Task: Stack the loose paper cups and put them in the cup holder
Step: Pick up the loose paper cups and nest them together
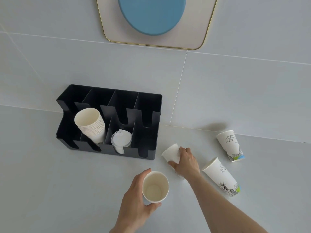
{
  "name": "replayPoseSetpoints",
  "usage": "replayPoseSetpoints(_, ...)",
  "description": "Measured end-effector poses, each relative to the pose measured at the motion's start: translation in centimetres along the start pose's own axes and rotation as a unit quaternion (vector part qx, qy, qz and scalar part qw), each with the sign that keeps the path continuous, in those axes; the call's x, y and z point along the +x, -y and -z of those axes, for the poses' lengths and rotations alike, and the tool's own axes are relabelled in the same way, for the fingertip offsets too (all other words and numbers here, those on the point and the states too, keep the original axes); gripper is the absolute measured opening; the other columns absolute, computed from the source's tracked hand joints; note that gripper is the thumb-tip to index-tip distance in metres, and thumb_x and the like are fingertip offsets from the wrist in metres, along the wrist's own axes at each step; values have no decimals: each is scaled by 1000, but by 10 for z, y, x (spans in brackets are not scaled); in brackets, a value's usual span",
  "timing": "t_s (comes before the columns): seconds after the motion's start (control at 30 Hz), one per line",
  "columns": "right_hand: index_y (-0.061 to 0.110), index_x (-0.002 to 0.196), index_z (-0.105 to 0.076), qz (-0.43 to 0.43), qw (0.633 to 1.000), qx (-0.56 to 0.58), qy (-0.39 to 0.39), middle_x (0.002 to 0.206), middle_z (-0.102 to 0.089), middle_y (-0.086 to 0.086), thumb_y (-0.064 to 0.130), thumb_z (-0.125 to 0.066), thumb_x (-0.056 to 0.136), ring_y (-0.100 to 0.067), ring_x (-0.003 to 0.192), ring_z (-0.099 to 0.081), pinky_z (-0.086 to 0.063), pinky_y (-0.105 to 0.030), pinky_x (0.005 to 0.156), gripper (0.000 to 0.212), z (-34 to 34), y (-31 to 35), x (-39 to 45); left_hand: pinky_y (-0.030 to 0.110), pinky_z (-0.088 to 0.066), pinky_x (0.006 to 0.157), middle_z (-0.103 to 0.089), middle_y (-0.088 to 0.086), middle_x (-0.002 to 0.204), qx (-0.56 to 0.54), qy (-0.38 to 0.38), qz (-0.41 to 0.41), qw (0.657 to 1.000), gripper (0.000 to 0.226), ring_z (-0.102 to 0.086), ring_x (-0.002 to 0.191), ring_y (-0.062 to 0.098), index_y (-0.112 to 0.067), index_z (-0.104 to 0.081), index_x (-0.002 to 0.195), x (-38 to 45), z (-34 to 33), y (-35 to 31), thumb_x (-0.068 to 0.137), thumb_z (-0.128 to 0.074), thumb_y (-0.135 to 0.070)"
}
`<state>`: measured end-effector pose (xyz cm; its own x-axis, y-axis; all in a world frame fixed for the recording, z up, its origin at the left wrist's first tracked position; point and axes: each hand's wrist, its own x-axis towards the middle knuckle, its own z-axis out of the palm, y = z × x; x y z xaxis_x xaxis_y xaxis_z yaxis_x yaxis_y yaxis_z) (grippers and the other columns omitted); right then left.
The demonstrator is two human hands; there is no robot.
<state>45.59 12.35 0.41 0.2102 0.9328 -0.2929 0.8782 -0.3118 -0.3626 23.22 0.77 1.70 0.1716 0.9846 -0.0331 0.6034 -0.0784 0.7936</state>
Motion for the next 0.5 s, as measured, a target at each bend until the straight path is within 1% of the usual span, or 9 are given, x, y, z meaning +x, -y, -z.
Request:
replayPoseSetpoints(0.1, 14, 141, -44, -1, 999, 31, 7, 127, -48, -6, 48, -79, 76, -33, 111, -60, -52, -39, 87, 81, -4, 2, -11, 0, -37, 89, -36, -40, 143, -1, 1, -5, 1000, 101, -39, 126, -19, -60, -26, 140, 1, -1, -1, 59, -87, -50)
replayPoseSetpoints(0.17, 14, 140, -48, -17, 993, 116, -11, 123, -48, -4, 44, -81, 72, -28, 104, -59, -48, -34, 84, 82, 6, 5, -19, 1, -37, 89, -35, -41, 142, -3, 1, -6, 1000, 102, -39, 125, -19, -61, -26, 139, 2, 0, -2, 59, -88, -49)
replayPoseSetpoints(0.23, 17, 135, -51, -10, 975, 217, -56, 118, -49, 0, 40, -84, 69, -21, 100, -57, -43, -29, 81, 77, 25, 10, -30, 1, -37, 89, -36, -41, 142, -9, 0, -4, 1000, 101, -39, 125, -20, -61, -28, 139, 2, 0, -2, 58, -88, -49)
replayPoseSetpoints(0.3, 25, 129, -50, 31, 947, 304, -95, 119, -52, 7, 41, -86, 66, -13, 104, -60, -44, -23, 78, 75, 48, 16, -47, 2, -37, 88, -36, -40, 143, -13, 0, 2, 1000, 101, -40, 124, -21, -58, -30, 140, 3, -1, -2, 57, -88, -49)
replayPoseSetpoints(0.37, 33, 126, -48, 83, 920, 368, -109, 121, -59, 12, 46, -85, 63, -5, 107, -62, -50, -19, 79, 75, 68, 21, -69, 4, -37, 89, -37, -43, 142, -13, 1, 6, 1000, 103, -39, 123, -23, -56, -31, 141, 3, -2, -1, 57, -89, -48)
replayPoseSetpoints(0.43, 38, 129, -46, 139, 894, 412, -108, 121, -64, 15, 43, -86, 64, -7, 112, -65, -56, -23, 86, 76, 78, 25, -90, 6, -38, 87, -37, -44, 140, -13, -1, 13, 1000, 104, -40, 121, -23, -55, -31, 142, 4, -3, -1, 56, -89, -48)
replayPoseSetpoints(0.5, 39, 140, -39, 190, 879, 429, -86, 130, -61, 18, 36, -89, 67, -10, 121, -62, -54, -22, 95, 89, 77, 28, -107, 8, -42, 83, -41, -42, 138, -14, -4, 17, 1000, 103, -44, 119, -21, -55, -32, 142, 4, -3, -3, 55, -88, -50)
